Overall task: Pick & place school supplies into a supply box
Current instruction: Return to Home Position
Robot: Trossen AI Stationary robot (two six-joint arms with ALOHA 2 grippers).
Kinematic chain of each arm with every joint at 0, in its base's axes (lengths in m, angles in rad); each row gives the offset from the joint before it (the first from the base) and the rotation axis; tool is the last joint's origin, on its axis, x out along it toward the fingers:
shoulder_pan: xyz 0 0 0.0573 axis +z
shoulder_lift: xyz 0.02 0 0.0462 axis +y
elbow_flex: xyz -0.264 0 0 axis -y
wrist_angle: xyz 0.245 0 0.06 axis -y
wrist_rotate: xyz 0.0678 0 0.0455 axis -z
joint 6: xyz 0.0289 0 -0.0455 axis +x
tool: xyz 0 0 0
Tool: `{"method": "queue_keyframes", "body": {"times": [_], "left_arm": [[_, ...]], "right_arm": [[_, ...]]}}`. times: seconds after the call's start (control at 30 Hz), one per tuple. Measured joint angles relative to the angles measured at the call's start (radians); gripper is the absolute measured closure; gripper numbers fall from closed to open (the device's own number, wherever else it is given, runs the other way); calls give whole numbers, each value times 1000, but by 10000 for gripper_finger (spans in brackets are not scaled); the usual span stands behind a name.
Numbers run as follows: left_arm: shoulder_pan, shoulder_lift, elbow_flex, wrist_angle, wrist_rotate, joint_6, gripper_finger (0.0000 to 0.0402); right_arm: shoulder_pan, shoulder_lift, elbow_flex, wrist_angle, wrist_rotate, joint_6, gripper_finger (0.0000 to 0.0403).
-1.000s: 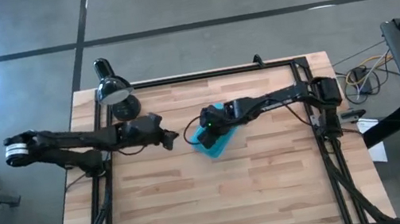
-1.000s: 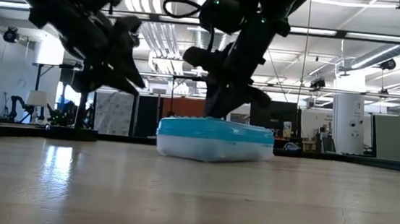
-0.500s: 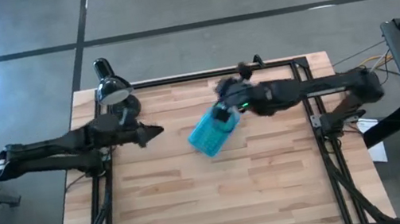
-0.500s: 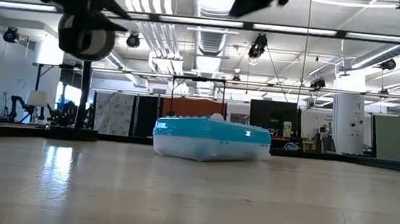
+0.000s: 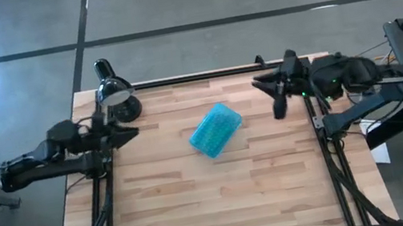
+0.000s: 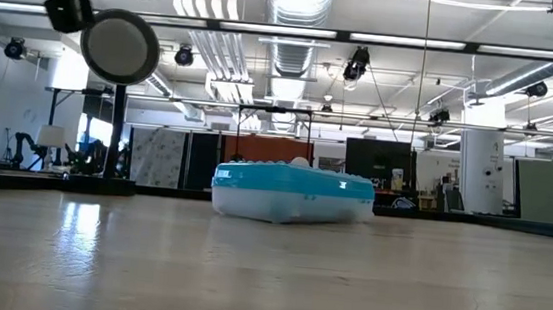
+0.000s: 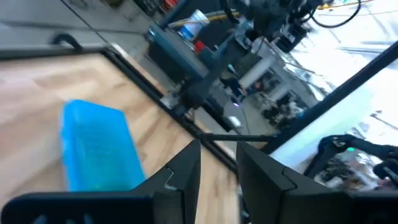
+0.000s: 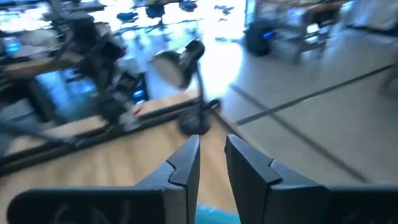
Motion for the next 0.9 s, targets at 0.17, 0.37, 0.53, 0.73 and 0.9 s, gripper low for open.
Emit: {"method": "queue_keyframes", "body": {"times": [0.17,0.37,0.53,0.73,0.9], "left_arm": [[0,-106,-6,-94,-56,67,314],[-1,-204,-65,-76,23,153,314],[-1,-264,-156,-15,37,197,314],[0,-324,-251,34,64,202,314],[0,-324,-251,42,82,204,314]], "right_arm": [[-1,-105,-248,183,-259,33,332],[-21,-176,-625,732,-426,126,323],[-23,-225,-864,957,-425,211,321],[-25,-294,-1104,1215,-365,296,330],[-26,-403,-1206,1260,-342,295,334]]}}
